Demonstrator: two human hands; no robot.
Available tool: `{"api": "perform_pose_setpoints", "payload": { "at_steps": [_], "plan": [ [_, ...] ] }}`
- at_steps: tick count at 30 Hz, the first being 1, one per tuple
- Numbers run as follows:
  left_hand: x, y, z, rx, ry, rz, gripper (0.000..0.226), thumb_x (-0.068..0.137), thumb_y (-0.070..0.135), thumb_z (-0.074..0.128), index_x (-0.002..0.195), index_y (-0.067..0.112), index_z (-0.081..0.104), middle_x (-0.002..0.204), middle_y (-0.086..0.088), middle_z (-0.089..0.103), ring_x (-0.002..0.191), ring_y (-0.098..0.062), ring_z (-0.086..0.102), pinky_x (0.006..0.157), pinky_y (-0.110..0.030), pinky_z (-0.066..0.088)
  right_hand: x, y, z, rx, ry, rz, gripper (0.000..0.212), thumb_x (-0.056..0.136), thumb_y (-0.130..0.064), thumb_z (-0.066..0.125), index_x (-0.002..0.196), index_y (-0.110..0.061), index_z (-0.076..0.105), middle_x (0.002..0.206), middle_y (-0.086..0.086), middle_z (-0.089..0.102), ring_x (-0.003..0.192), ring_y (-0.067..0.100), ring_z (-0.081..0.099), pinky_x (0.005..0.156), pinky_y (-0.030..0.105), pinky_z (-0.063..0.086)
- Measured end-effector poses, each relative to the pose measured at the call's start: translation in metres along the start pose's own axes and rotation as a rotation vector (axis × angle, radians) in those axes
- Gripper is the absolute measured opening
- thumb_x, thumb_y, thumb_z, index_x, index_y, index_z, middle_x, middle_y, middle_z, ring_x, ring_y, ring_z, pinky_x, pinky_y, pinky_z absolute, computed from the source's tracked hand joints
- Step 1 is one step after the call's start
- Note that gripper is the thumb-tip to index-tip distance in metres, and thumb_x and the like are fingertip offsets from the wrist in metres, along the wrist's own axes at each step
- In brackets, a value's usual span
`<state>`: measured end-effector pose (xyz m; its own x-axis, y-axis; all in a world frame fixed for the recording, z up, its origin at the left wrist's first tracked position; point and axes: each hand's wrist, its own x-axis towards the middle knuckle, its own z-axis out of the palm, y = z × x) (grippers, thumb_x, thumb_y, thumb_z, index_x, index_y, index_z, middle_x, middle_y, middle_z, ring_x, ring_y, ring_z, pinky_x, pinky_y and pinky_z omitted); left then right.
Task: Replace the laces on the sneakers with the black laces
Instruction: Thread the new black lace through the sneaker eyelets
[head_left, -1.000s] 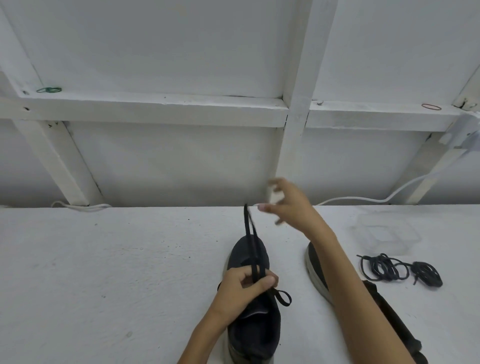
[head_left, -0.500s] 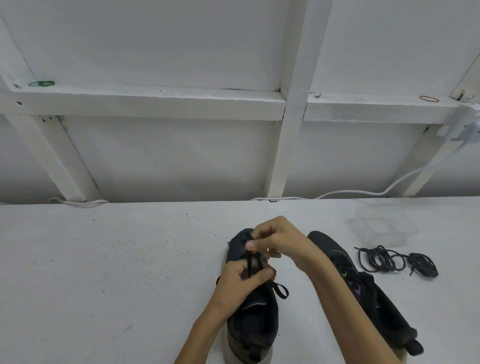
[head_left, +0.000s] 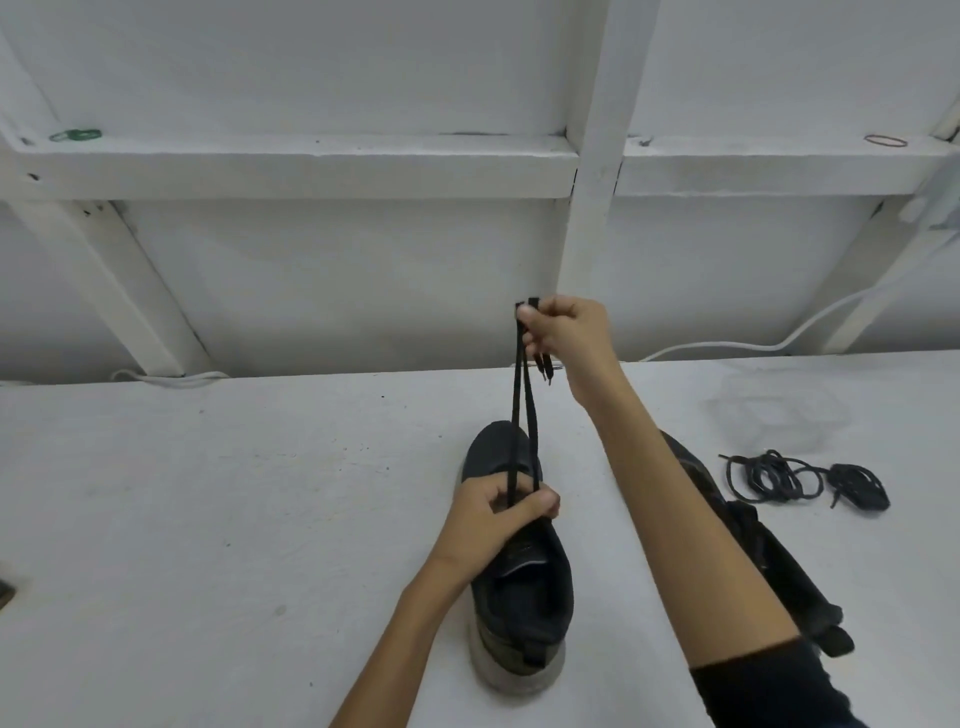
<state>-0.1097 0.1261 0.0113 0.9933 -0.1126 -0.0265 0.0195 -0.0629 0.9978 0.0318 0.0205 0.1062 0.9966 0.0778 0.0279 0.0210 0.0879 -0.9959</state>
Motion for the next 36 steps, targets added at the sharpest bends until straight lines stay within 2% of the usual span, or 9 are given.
{"api": "perform_pose_setpoints", "payload": {
  "at_steps": [5,8,11,14,18,22,25,28,36],
  "plan": [
    [0.003,0.016,-0.002,-0.156,0.02,0.001,0.021,0.096,0.014,0.057,0.106,0.002,0.071,0.094,-0.01,0.075,0.09,-0.021,0.072,0.085,-0.028,0.056,-0.021,0.02,-0.026,-0.775,-0.356,0.208,0.053,0.091,-0.053,0.059,0.083,-0.003,0.07,0.074,0.003,0.069,0.058,0.018,0.066,0.05,0.024,0.047],
    [0.012,0.027,-0.012,-0.053,0.037,0.061,0.019,0.096,0.017,0.057,0.101,0.008,0.073,0.093,-0.004,0.076,0.091,-0.016,0.071,0.086,-0.024,0.054,-0.04,0.015,-0.031,-0.845,-0.583,0.32,0.069,0.086,-0.064,0.057,0.074,0.004,0.066,0.059,0.004,0.065,0.055,0.013,0.059,0.052,0.021,0.039],
    [0.015,0.032,-0.017,0.023,0.008,0.077,0.016,0.094,0.018,0.059,0.093,0.013,0.074,0.086,0.005,0.075,0.084,-0.007,0.069,0.077,-0.016,0.049,-0.053,0.012,-0.03,-0.686,-0.558,0.274,0.068,0.085,-0.058,0.063,0.083,0.01,0.062,0.059,0.01,0.055,0.056,0.011,0.051,0.053,0.022,0.032],
    [0.013,0.03,-0.017,0.031,0.04,0.074,0.019,0.095,0.019,0.058,0.1,0.011,0.074,0.087,0.006,0.075,0.085,-0.007,0.07,0.077,-0.016,0.05,-0.061,0.005,-0.031,-0.533,-0.546,0.189,0.046,0.085,-0.049,0.069,0.091,-0.003,0.071,0.075,0.026,0.057,0.062,0.015,0.052,0.055,0.025,0.032],
    [0.01,0.028,-0.016,0.024,0.051,0.081,0.021,0.095,0.019,0.058,0.107,0.012,0.073,0.099,-0.001,0.076,0.1,-0.014,0.07,0.093,-0.027,0.053,-0.066,0.006,-0.026,-0.454,-0.532,0.082,0.012,0.081,-0.016,0.079,0.086,-0.006,0.074,0.068,0.011,0.067,0.056,0.021,0.053,0.052,0.022,0.039],
    [0.002,0.019,-0.019,-0.013,0.054,0.087,0.025,0.088,0.014,0.069,0.113,0.017,0.069,0.107,0.005,0.074,0.106,-0.011,0.067,0.096,-0.026,0.052,-0.066,0.008,-0.026,-0.368,-0.443,0.04,0.006,0.078,-0.001,0.078,0.081,-0.001,0.073,0.071,0.011,0.069,0.064,0.025,0.062,0.065,0.038,0.051],
    [-0.003,0.006,-0.021,0.089,0.031,0.101,0.055,0.075,0.036,0.079,0.126,0.032,0.057,0.121,0.019,0.065,0.119,-0.004,0.058,0.1,-0.02,0.047,-0.069,0.007,-0.027,-0.255,-0.405,0.05,0.012,0.076,0.006,0.077,0.081,-0.004,0.073,0.075,0.014,0.069,0.069,0.025,0.065,0.071,0.034,0.054],
    [-0.004,-0.007,-0.018,0.161,0.007,0.048,0.075,0.068,0.046,0.081,0.133,0.04,0.045,0.128,0.025,0.057,0.123,0.001,0.051,0.099,-0.015,0.043,-0.075,0.008,-0.025,-0.149,-0.351,0.082,0.017,0.073,0.008,0.077,0.076,-0.008,0.072,0.074,0.016,0.068,0.07,0.03,0.061,0.073,0.04,0.05],
    [-0.006,-0.021,-0.007,0.197,-0.023,-0.014,0.075,0.065,0.049,0.077,0.131,0.049,0.041,0.128,0.033,0.051,0.122,0.011,0.045,0.092,-0.003,0.039,-0.094,-0.012,-0.011,0.004,-0.299,0.103,0.027,0.067,0.023,0.071,0.065,-0.005,0.068,0.058,0.014,0.059,0.066,0.037,0.047,0.069,0.047,0.036]
  ]
}}
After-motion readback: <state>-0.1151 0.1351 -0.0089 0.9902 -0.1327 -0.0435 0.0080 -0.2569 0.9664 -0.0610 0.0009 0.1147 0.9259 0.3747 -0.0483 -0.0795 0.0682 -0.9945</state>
